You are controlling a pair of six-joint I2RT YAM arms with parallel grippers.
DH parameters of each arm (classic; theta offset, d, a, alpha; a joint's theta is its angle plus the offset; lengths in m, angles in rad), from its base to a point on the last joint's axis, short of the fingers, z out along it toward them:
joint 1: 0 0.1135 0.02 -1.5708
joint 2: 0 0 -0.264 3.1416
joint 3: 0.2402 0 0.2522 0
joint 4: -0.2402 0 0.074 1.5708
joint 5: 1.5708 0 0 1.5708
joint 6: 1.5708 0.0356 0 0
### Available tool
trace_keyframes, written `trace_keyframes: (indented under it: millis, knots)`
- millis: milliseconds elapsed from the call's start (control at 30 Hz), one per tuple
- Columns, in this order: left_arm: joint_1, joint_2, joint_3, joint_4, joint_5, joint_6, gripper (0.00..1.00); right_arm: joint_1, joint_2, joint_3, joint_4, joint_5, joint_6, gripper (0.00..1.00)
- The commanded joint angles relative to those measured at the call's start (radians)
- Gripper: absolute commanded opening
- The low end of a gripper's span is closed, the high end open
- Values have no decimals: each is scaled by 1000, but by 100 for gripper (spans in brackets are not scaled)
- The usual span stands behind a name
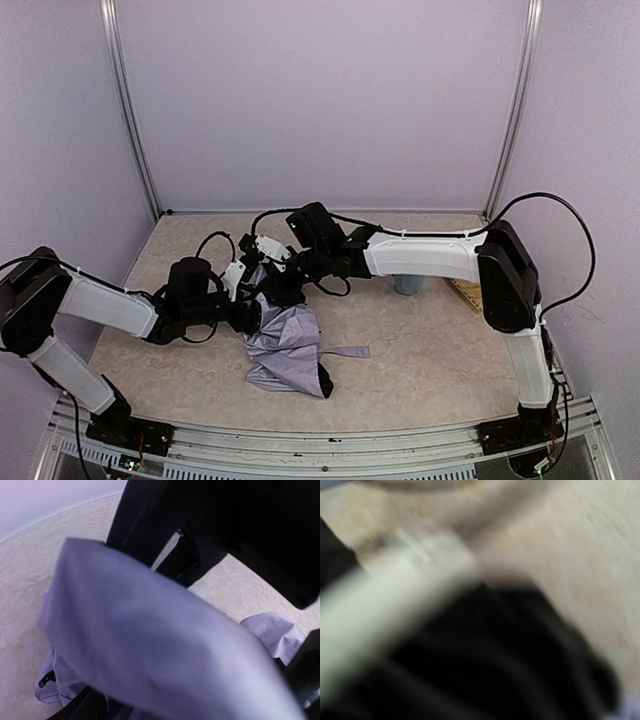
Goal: Put away the umbrella
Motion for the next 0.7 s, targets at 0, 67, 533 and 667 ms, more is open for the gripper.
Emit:
trace_keyframes:
  millis: [0, 67, 533, 667]
  knots:
    - [-1, -115, 75, -80, -21, 45, 77, -23, -148, -144, -42, 39, 38, 63]
    - [1, -143, 88, -89, -50, 13, 78, -55, -248, -225, -7, -4, 78, 68]
    - [4, -349, 64, -418, -370, -302, 76, -209, -305, -453, -79, -108, 71, 71]
    - [6, -369, 5, -428, -344, -366, 76, -187, -290, -501, 15, -195, 23, 74]
